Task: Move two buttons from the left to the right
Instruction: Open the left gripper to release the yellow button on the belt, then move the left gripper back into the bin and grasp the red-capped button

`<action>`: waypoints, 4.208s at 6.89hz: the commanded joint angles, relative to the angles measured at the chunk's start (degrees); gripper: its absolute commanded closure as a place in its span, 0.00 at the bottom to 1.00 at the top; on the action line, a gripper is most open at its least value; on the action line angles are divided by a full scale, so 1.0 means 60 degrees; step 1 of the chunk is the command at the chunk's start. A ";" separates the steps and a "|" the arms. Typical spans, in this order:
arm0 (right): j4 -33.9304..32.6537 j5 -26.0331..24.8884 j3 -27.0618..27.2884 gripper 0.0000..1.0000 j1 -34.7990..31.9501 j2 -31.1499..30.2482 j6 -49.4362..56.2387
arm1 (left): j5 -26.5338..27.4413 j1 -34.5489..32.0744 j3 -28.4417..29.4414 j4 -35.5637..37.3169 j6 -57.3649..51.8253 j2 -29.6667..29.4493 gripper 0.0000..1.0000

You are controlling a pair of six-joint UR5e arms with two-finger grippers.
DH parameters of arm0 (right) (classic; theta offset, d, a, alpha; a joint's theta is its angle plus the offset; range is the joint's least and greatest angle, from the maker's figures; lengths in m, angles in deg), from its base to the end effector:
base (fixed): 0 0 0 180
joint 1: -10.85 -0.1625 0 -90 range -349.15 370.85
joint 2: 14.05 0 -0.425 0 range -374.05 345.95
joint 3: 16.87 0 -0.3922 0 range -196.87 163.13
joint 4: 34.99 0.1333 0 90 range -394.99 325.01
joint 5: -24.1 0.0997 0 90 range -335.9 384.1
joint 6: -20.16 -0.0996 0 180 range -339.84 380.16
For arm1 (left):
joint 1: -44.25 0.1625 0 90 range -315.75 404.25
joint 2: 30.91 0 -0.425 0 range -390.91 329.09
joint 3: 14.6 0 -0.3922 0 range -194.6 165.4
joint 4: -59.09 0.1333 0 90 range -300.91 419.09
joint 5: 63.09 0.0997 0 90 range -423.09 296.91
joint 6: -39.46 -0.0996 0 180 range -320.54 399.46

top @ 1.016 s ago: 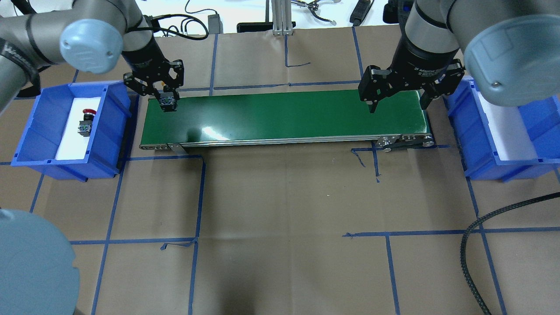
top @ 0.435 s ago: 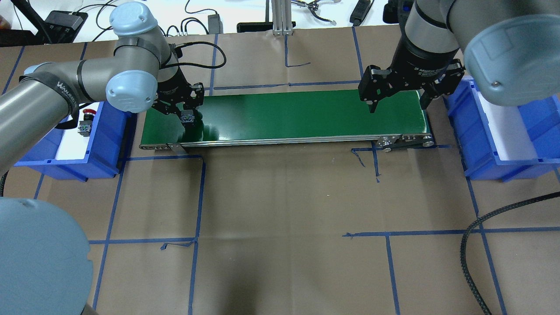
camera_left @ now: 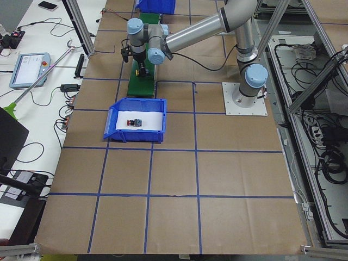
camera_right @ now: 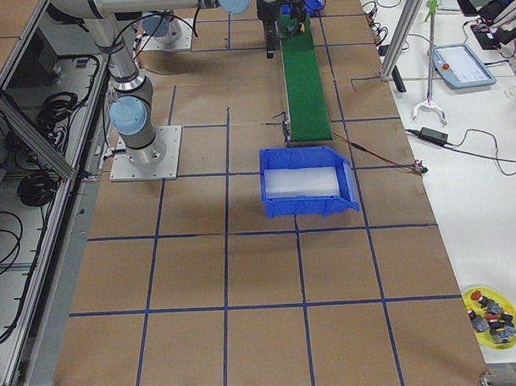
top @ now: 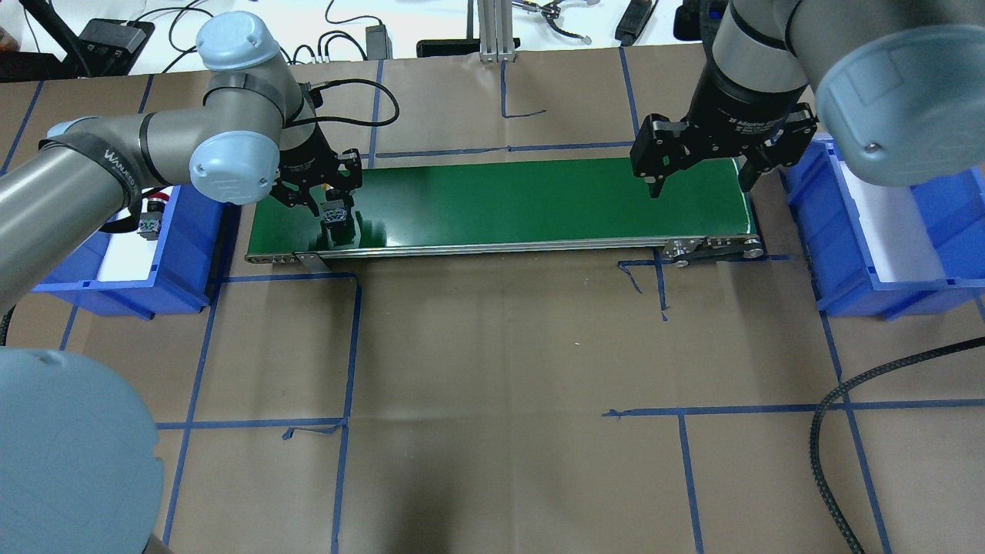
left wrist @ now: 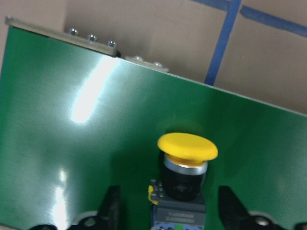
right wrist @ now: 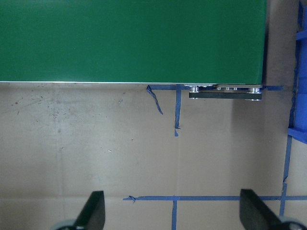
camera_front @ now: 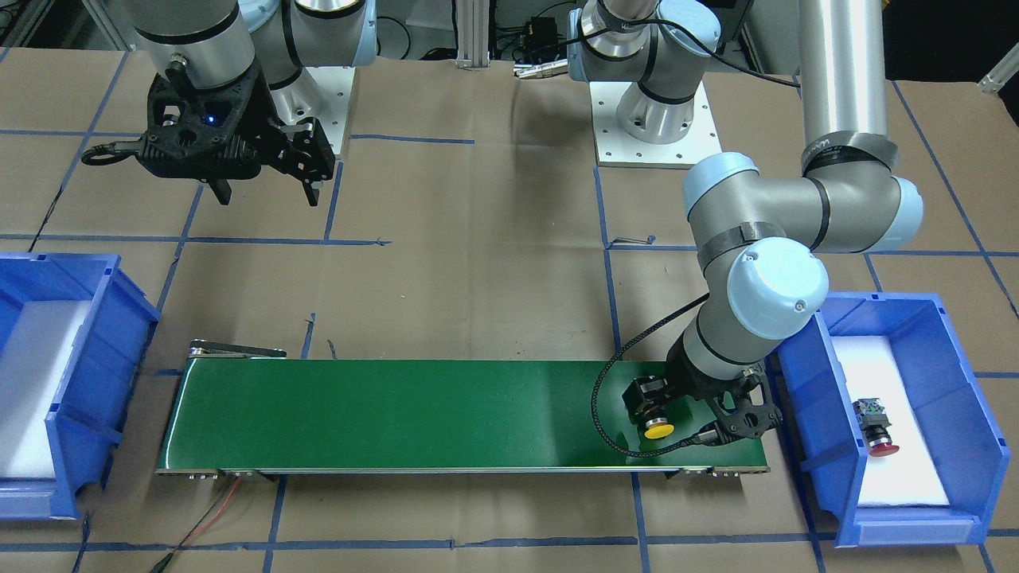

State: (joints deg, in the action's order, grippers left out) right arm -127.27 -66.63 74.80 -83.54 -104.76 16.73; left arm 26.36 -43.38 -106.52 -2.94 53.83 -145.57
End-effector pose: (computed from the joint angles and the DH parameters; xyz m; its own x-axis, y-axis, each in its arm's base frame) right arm 0.1691 -0.4773 0.4836 -0.9998 -0.0165 0.0113 -0.0167 0.9996 -0.0238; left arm -0.1081 -0.6352 0.2761 -0.9576 -0.2877 0.0153 -0.2880 0.9574 -0.0211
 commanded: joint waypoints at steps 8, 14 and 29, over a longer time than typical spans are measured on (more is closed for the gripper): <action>-0.0015 -0.0010 -0.0059 0.00 0.0000 0.0015 0.0000 | -0.0011 0.1109 0.3659 -0.5218 -0.2213 0.0784 0.00; 0.0000 -0.0010 -0.0030 0.00 0.0000 0.0015 -0.0015 | 0.0193 0.4142 0.3733 -0.5058 -0.6197 0.0082 0.00; -0.0030 -0.0010 -0.0058 0.00 0.0029 0.0030 0.0000 | 0.0194 0.4511 0.0905 0.0128 -0.6584 -0.1501 0.15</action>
State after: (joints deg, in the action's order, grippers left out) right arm -127.38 -66.72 74.65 -83.44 -104.58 16.73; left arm 27.56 -16.30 -101.06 -2.36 14.40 -154.49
